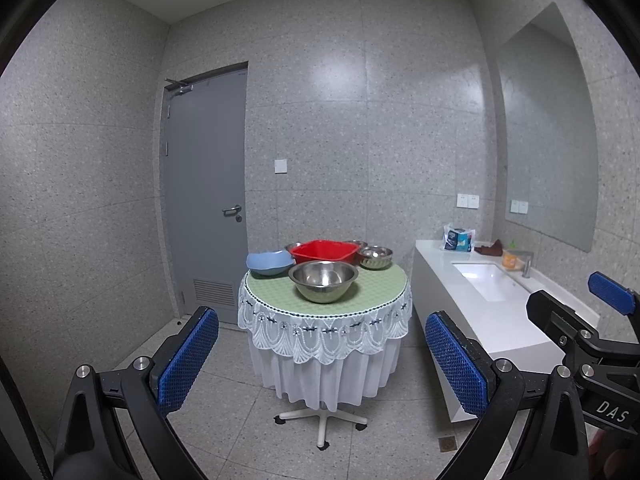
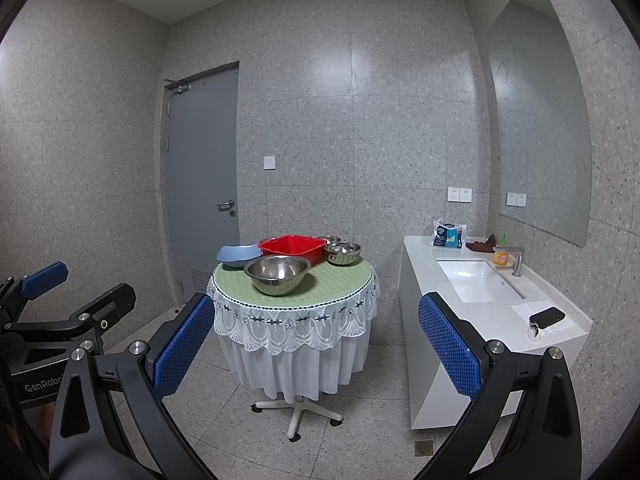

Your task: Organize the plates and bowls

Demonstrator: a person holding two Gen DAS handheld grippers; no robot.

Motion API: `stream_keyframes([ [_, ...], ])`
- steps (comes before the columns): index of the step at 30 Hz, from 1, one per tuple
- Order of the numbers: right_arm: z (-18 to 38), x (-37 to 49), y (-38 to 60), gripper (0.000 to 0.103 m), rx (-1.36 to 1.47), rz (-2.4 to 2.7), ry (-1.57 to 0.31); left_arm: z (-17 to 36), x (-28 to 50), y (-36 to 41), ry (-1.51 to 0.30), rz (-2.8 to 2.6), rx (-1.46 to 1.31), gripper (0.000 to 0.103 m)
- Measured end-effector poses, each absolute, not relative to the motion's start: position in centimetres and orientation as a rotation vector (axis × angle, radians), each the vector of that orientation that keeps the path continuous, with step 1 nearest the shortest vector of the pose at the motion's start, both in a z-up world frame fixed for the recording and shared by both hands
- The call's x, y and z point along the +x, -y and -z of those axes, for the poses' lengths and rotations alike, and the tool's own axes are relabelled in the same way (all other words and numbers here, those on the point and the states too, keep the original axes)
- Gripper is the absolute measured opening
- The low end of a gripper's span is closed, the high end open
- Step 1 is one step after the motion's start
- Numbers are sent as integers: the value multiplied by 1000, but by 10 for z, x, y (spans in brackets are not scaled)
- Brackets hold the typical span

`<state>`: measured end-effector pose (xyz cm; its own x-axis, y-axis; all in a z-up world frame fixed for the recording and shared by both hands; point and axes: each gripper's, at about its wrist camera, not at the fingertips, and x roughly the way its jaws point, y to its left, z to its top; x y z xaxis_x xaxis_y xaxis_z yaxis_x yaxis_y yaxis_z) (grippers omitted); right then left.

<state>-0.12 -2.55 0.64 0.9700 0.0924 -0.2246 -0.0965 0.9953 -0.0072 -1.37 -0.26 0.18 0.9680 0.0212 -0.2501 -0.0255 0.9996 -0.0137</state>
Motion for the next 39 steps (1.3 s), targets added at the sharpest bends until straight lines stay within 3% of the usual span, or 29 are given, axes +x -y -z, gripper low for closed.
stream_keyframes([
  [26, 0, 34, 57, 103, 15, -129, -312, -12, 20, 29, -346, -59, 11, 102],
  [39, 27, 136, 60, 103, 45, -113, -424, -6, 149, 24, -448, -20, 23, 102],
])
